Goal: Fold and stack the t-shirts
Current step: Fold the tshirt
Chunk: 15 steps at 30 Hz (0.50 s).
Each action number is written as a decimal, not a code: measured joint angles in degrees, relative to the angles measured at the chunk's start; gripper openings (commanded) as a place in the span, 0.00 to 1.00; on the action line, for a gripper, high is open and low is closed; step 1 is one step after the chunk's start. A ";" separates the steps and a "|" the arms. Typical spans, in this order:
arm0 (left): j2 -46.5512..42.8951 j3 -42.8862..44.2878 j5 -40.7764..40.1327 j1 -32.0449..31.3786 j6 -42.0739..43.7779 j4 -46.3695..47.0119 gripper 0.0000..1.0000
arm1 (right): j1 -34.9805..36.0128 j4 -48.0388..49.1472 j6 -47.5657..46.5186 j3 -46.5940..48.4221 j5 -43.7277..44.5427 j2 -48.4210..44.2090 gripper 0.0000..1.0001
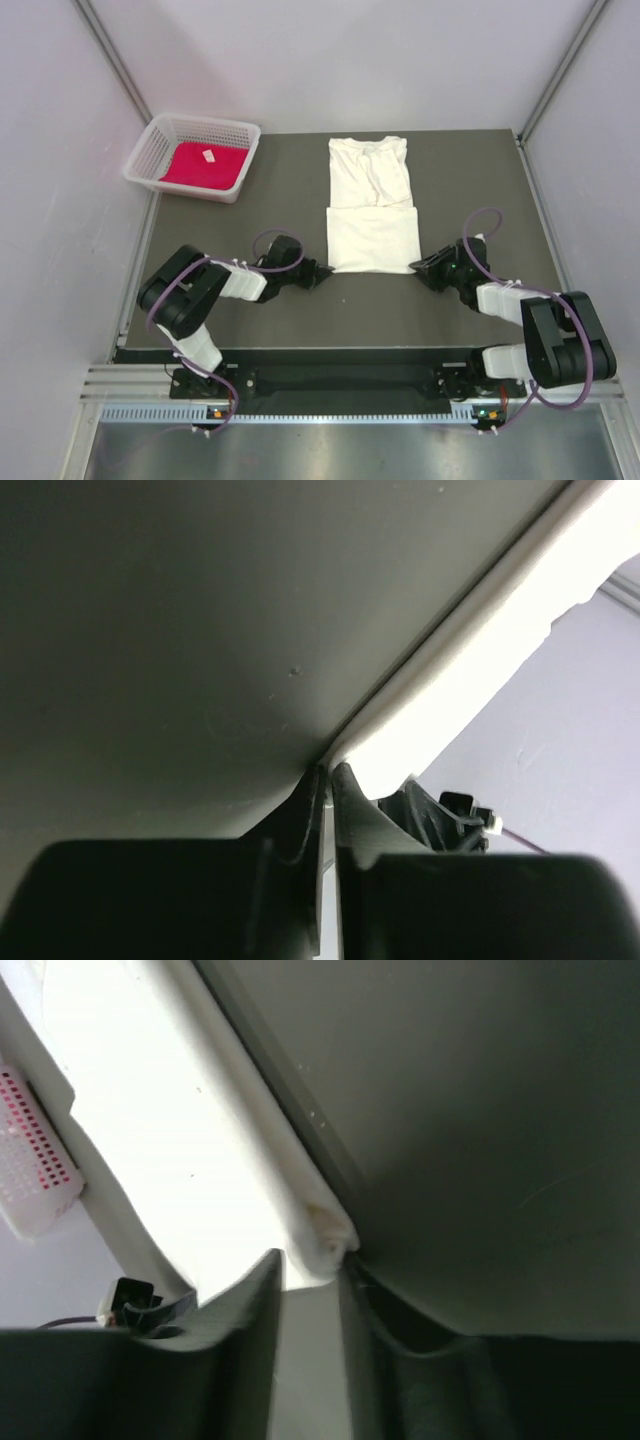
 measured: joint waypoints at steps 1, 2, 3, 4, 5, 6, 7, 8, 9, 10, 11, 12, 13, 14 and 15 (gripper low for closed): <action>0.37 -0.66 0.57 0.28 0.26 1.88 0.00 | 0.00 0.13 -0.09 0.04 0.00 0.37 0.18; 0.74 -1.20 1.29 0.52 0.68 3.58 0.00 | 0.00 0.04 -0.09 0.02 0.00 0.68 0.14; 1.09 -1.55 2.01 0.79 1.09 4.83 0.00 | 0.00 -0.09 -0.28 0.02 0.04 0.92 0.08; 1.31 -1.75 2.60 1.01 1.46 5.62 0.00 | 0.00 -0.13 -0.68 0.02 -0.13 1.05 0.05; 1.40 -1.95 3.10 1.18 2.12 6.25 0.00 | 0.00 -0.26 -1.18 0.02 -0.26 1.07 0.03; 1.40 -2.01 3.41 1.31 2.69 6.29 0.00 | 0.02 -0.48 -1.88 0.04 -0.31 1.01 0.00; 1.29 -2.03 3.65 1.38 3.41 6.23 0.00 | 0.07 -0.81 -2.78 0.07 -0.37 0.83 0.00; 1.07 -2.08 3.76 1.40 4.17 6.03 0.00 | 0.24 -1.77 -3.65 0.26 -0.28 0.37 0.00; 0.68 -2.23 3.98 1.42 4.98 5.62 0.00 | 0.42 -2.47 -4.55 0.28 -0.31 -0.42 0.00; 0.15 -2.49 4.20 1.42 5.53 5.14 0.00 | 0.68 -3.41 -5.42 0.28 -0.28 -1.49 0.00; -0.66 -2.95 4.46 1.42 6.12 4.33 0.00 | 0.96 -4.66 -6.14 0.26 -0.31 -2.91 0.00; -1.73 -3.63 4.72 1.40 6.71 3.48 0.00 | 1.31 -5.99 -6.73 0.17 -0.37 -4.79 0.00; -3.06 -4.52 5.01 1.40 7.19 2.43 0.00 | 1.73 -7.10 -7.17 -0.07 -0.46 -6.78 0.00; -4.42 -5.25 5.25 1.40 7.56 1.11 0.00 | 2.16 -7.93 -7.37 -0.44 -0.50 -8.63 0.00; -5.97 -6.01 5.49 1.38 8.00 -0.44 0.00 | 2.71 -8.81 -7.45 -1.11 -0.70 -10.84 0.00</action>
